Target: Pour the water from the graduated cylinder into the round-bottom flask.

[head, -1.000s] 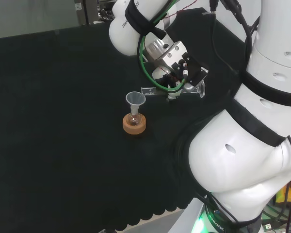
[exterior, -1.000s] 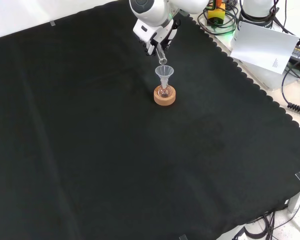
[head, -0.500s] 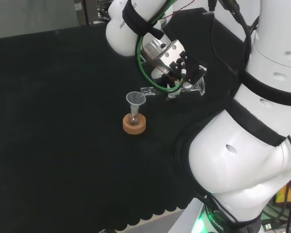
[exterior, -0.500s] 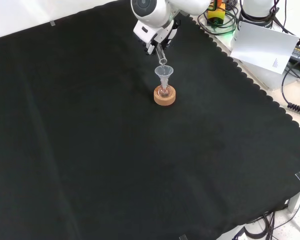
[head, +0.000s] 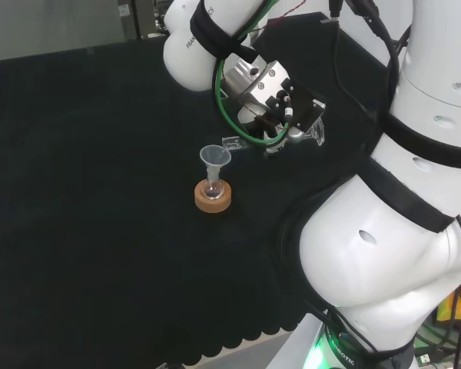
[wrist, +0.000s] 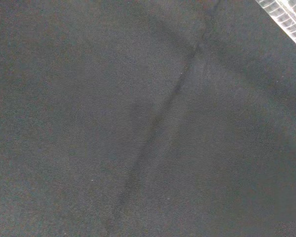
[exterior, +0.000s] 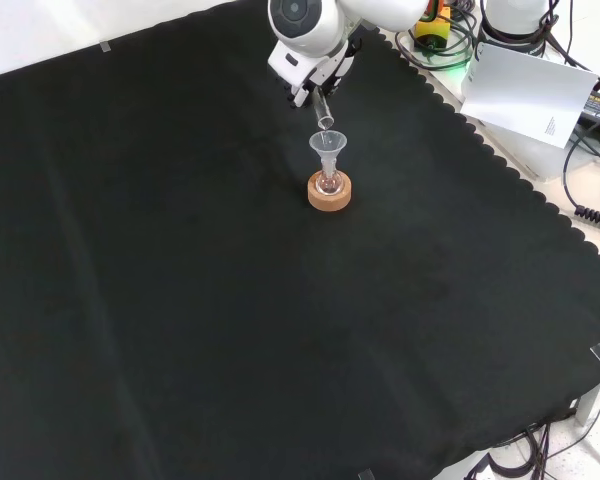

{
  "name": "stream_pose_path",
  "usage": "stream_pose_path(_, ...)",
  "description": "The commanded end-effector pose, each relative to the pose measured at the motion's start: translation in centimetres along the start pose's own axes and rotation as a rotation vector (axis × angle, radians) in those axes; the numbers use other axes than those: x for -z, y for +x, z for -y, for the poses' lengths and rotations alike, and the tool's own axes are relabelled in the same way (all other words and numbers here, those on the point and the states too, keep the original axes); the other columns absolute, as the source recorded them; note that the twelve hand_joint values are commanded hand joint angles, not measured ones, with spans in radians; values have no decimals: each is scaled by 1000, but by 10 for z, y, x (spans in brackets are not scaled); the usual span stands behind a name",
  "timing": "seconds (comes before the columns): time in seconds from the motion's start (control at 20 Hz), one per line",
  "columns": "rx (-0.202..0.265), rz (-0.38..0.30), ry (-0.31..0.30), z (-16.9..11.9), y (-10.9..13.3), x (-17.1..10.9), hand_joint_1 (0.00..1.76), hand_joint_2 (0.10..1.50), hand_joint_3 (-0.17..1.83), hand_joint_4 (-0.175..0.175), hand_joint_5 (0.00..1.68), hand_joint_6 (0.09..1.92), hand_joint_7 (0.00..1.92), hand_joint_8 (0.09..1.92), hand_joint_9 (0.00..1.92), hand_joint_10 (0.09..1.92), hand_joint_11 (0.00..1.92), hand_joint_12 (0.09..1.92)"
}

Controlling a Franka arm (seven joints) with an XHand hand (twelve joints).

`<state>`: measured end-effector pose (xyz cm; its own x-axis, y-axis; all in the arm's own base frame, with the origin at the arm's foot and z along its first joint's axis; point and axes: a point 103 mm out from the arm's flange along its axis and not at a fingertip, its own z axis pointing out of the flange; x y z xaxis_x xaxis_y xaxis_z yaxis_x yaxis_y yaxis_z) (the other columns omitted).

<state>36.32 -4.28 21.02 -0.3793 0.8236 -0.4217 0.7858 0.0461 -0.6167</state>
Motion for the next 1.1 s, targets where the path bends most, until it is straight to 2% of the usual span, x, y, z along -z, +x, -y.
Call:
stream_pose_path(0.05, -3, 13, -5, 1, -2, 3, 1150, 1216, -175, -175, 962, 1070, 1300, 232, 1438, 87, 1231, 735)
stream_pose_path(0.65, -4, 73, -10, 2, 5, 9, 1150, 1217, -175, -175, 961, 1073, 1299, 230, 1438, 87, 1228, 733)
stream_pose_path(1.0, -2, 82, -6, 2, 3, 7, 1149, 1217, -175, -175, 960, 1073, 1298, 229, 1438, 87, 1228, 733)
stream_pose_path(1.1, -11, 95, -1, -1, 21, 18, 1149, 1217, -175, -175, 960, 1074, 1298, 229, 1438, 87, 1228, 733)
